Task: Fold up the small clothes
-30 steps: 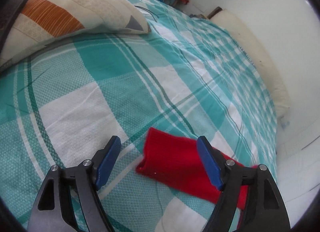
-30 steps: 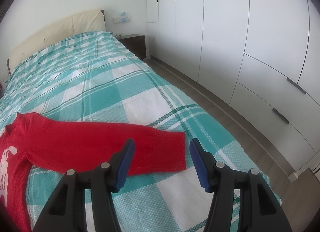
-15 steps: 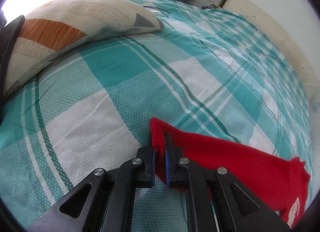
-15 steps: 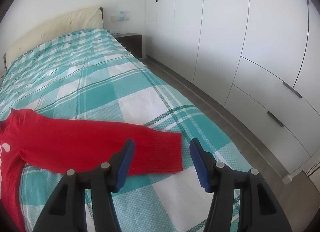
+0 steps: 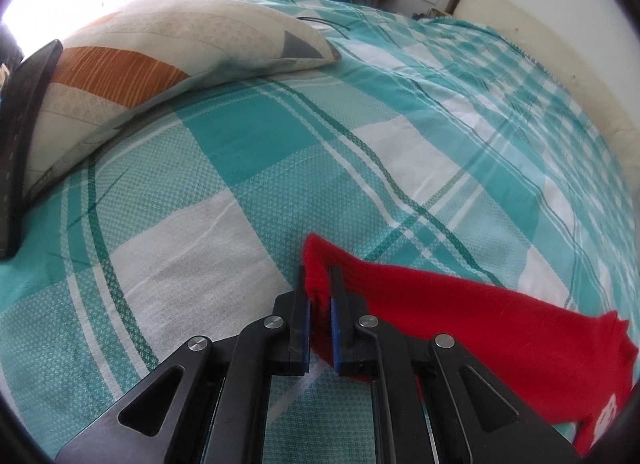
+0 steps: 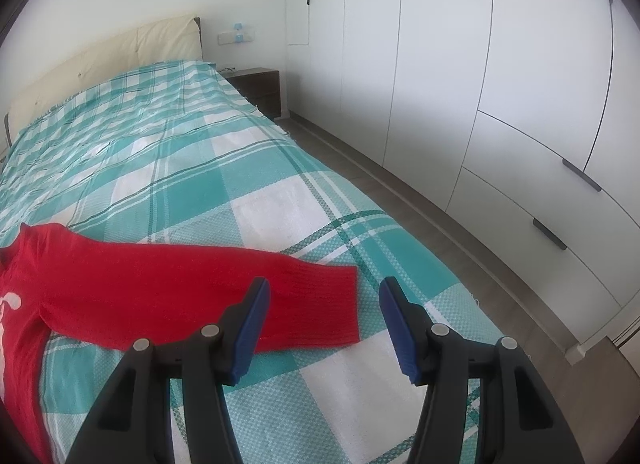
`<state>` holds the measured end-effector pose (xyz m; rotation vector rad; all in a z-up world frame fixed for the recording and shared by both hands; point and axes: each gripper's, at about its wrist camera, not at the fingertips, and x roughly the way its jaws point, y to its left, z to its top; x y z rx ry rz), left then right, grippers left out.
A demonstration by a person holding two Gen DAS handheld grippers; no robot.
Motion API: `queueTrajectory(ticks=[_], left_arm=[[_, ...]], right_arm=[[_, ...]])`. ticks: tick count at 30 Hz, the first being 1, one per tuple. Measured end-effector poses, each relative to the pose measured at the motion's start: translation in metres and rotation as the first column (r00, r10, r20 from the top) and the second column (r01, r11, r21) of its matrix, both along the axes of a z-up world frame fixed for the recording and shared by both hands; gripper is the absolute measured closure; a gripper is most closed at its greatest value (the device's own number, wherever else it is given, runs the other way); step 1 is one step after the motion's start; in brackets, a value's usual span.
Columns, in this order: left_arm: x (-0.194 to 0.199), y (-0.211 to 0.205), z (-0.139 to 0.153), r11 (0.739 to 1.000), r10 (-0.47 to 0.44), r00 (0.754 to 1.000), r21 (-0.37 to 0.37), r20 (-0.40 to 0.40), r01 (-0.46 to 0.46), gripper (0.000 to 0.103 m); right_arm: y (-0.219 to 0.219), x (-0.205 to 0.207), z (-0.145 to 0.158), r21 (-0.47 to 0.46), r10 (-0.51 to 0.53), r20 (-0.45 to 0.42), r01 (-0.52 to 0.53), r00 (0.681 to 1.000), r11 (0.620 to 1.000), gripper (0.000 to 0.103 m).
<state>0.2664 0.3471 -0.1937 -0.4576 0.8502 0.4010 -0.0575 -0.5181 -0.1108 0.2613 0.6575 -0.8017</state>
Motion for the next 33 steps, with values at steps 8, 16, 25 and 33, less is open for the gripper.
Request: queueTrajectory(ticks=[8,16,25,33], left_arm=[[0.003,-0.003,-0.002,1.0,-0.008,1.0,0.014,-0.01,0.008,0.096],[-0.007,-0.011,0.013,0.997,0.003,1.0,0.077,0.018,-0.004,0.026],[-0.053,-0.076,0.087,0.956,-0.082,0.984,0.293,0.16,0.032,0.009],[-0.094,-0.172,0.116,0.944,-0.314,0.906,0.19,0.284,0.268,0.002]], right_arm=[[-0.002,0.0,-0.001,0.007,-0.003,0.001,0.003,1.0,1.0,0.046],[-0.002,-0.002,-0.001,0.01,-0.017,0.008,0.017,1.0,1.0,0.038],[0.011,-0.029,0.031,-0.118,-0.051,0.155,0.07,0.987,0.991,0.036],[0.07,-0.075,0.069,-0.314,0.03,0.357,0.089,0.934,0.945,0.011]])
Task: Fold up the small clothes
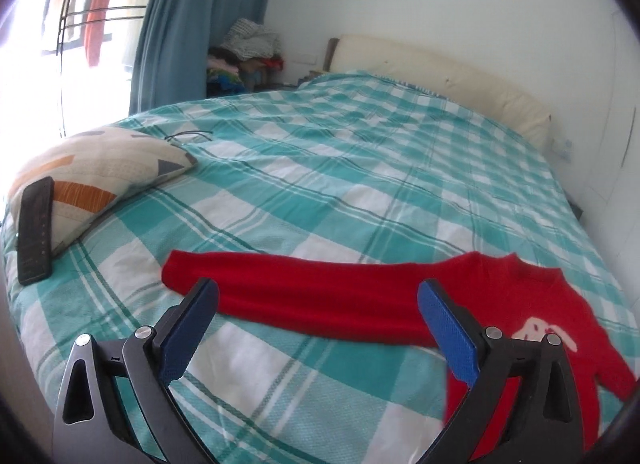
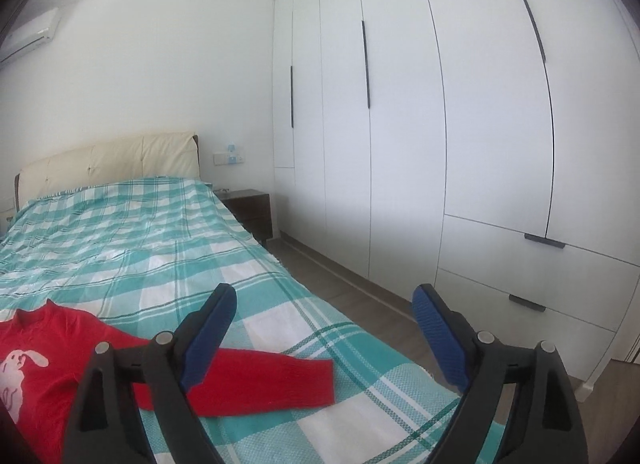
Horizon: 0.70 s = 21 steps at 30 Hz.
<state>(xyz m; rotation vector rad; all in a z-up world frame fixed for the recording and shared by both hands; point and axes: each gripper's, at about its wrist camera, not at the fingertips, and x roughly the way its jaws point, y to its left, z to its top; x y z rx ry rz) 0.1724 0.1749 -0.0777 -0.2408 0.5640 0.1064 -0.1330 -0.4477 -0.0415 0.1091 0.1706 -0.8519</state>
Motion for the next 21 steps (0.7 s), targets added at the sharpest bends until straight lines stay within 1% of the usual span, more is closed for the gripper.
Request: queueTrajectory(ticks=[1,2,4,6,8,11,16,21], left_arm=[[0.0,-0.01,-0.002,1.0,-0.026,1.0,-0.01,0.007,0.026,0.002],[-0.001,-0.018,-0.005,0.999,-0.048,0.999,-0.014,0.02,0.049,0.002],[0.0,-0.032,-0.017,0.997,-0.082,0.996,0.002,0.032,0.082,0.002],[0.005,-0.038,-0.031,0.996,-0.091,0.996,0.025,-0.007,0.091,0.002],[0.008,-0.041,-0.037,0.995,-0.095,0.995,0.036,-0.035,0.096,0.002],[0.005,-0.04,-0.037,0.996,-0.081,0.996,0.042,-0.028,0.082,0.002],[-0.002,-0.029,-0.035,0.996,-0.088,0.996,-0.035,-0.026,0.087,0.002],[-0.004,-0.032,-0.037,0.995,-0.096,0.994,-0.04,-0.045,0.094,0.002]], right_arm=[[0.005,-0.002,0.0,0.008,0.025,0.006,-0.025,1.0,1.0,0.007],[0.01,-0.001,-0.002,0.024,0.057,0.002,-0.057,0.998,0.998,0.005],[0.017,0.005,-0.01,0.073,0.131,-0.029,-0.129,0.991,0.989,0.004],[0.021,0.013,-0.018,0.126,0.196,-0.058,-0.188,0.979,0.974,0.004],[0.023,0.024,-0.025,0.156,0.235,-0.092,-0.219,0.968,0.963,0.004],[0.027,0.038,-0.033,0.145,0.245,-0.141,-0.225,0.959,0.964,0.004],[0.026,0.047,-0.043,0.156,0.254,-0.173,-0.228,0.952,0.961,0.004],[0.028,0.047,-0.047,0.15,0.25,-0.192,-0.223,0.949,0.963,0.004]])
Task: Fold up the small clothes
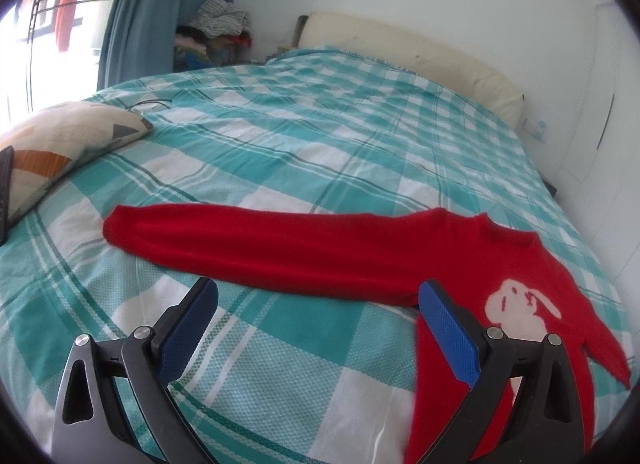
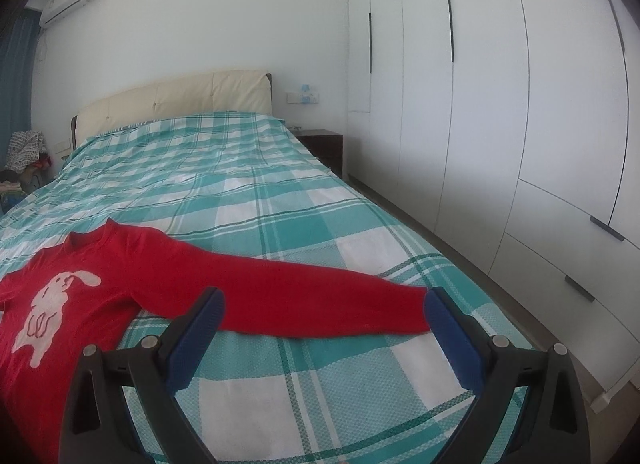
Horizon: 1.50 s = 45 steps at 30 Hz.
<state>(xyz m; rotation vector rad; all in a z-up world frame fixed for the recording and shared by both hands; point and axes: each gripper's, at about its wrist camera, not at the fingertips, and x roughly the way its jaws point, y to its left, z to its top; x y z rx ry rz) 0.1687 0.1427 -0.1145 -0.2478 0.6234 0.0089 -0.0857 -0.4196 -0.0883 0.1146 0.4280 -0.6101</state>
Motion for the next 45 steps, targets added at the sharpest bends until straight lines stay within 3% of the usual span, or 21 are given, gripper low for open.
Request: queueTrajectory(ticks=[19,45], left_arm=[[0.003,-0.008,-0.006,0.998,0.009,0.999,0.06,-0.042,-0.006,0.002],[0.005,-0.005,-0.01,0.996,0.026,0.998,0.081,-0.058,-0.022,0.002]], right_arm=[[0.011,0.011,-0.008,-0.016,0.056,-0.052,-0.057,0.997,0.998,0.004],[0.014,0.014,-0.01,-0.022,0.067,-0.069,-0.068,0.995,0.997,0.004]])
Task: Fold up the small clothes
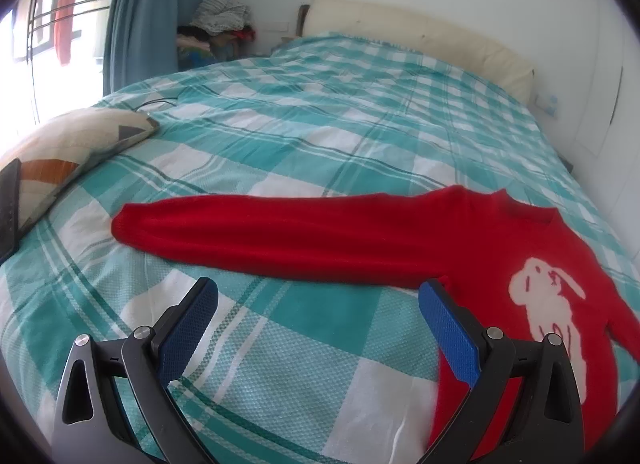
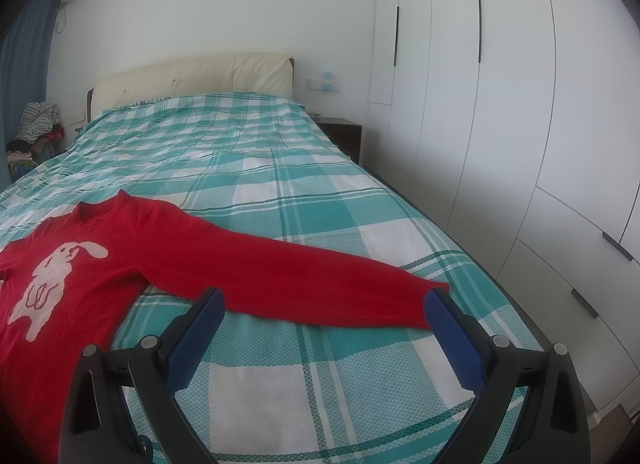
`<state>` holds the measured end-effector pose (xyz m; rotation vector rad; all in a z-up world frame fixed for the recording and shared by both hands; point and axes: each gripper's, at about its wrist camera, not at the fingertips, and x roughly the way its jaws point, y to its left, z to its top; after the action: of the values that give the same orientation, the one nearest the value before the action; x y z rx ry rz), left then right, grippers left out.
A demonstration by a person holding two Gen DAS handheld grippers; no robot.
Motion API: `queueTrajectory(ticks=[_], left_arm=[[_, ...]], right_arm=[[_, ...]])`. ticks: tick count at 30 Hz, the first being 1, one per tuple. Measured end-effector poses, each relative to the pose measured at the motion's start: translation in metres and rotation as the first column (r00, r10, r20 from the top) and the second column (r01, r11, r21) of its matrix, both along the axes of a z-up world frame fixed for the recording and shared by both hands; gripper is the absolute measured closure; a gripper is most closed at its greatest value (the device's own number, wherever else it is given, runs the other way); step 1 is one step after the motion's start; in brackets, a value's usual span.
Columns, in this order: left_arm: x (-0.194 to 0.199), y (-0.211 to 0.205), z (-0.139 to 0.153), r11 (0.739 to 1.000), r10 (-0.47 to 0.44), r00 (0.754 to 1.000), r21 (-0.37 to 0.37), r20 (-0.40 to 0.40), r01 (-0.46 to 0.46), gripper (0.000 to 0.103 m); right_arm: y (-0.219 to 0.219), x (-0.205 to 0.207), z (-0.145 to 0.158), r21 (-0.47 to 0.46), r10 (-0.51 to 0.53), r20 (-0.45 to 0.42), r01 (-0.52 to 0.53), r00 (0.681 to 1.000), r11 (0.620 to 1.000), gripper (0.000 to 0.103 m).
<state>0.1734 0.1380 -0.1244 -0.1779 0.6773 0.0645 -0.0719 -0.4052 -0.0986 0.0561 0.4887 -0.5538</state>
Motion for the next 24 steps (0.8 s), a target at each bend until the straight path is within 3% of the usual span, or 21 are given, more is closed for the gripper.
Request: queueTrajectory(ticks=[24], left_arm=[[0.0,-0.0017,-0.0004,1.0,0.001,1.0,0.004,0.0,-0.001,0.002]], right_arm=[[0.0013,0.0011,0.0009,0.006,0.0,0.007,0.0,1.0,1.0,0.004]])
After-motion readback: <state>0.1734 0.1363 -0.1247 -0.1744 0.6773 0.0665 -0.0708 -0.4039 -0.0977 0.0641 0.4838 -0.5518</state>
